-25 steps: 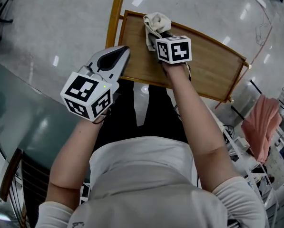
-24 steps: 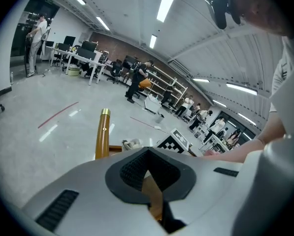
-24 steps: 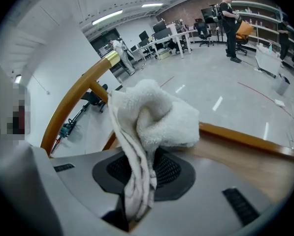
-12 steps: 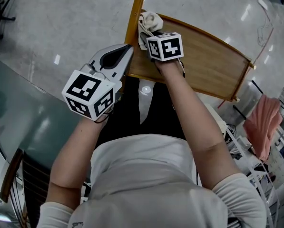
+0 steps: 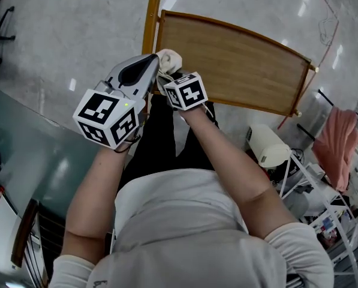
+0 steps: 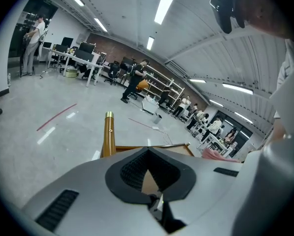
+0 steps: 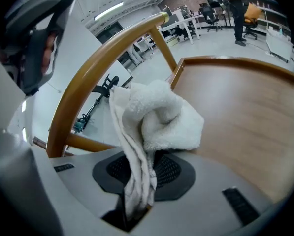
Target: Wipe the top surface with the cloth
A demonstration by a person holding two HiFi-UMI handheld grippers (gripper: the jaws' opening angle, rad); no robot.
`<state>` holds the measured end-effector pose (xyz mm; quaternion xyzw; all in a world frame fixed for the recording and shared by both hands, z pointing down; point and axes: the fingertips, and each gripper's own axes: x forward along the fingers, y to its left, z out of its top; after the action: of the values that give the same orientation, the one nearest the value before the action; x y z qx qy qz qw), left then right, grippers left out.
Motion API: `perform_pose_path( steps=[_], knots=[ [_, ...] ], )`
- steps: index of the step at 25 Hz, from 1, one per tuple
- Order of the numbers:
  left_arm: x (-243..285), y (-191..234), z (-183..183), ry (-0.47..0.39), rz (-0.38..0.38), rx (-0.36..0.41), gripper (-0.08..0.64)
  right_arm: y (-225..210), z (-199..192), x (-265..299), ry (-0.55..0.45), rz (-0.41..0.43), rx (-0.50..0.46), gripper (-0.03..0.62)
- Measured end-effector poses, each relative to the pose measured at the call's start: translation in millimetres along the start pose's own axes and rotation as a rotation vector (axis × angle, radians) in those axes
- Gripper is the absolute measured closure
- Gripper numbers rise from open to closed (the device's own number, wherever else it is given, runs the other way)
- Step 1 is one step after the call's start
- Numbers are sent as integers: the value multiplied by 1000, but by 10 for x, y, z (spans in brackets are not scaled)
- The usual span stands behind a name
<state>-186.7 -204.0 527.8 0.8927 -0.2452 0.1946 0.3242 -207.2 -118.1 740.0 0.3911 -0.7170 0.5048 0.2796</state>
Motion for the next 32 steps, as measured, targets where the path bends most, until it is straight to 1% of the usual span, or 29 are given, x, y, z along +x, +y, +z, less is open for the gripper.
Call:
perform_pose_path(
  steps=[2, 4, 6, 8, 13, 19, 25, 29, 32],
  knots=[
    [64, -75, -8, 7, -14, 10, 554, 104, -166, 20, 17, 11, -20, 492],
    [170, -199, -20, 17, -29, 18, 554, 88, -256, -16, 21, 5, -45, 492],
    [289, -360, -40, 34, -50, 32, 554, -15, -320, -98, 19, 1, -48, 492],
    [407, -536, -60, 53, -75, 50, 554, -194, -411, -246, 16, -10, -32, 492],
    [721, -992, -201, 120, -146, 88, 553, -830, -772, -821, -22, -78, 50, 492],
    [1259, -1559, -334, 177, -205, 128, 554, -1841, -1343, -1716, -73, -191, 181, 492],
    [1848, -2093, -462, 215, -246, 151, 554, -2733, -1833, -2536, -108, -292, 257, 491],
    [2179, -2386, -591, 235, -252, 154, 554, -3152, -2121, -2954, -124, -337, 287, 492],
    [2377, -2595, -651, 238, -267, 147, 554, -3406, -2267, -3215, -117, -376, 293, 491]
  ],
)
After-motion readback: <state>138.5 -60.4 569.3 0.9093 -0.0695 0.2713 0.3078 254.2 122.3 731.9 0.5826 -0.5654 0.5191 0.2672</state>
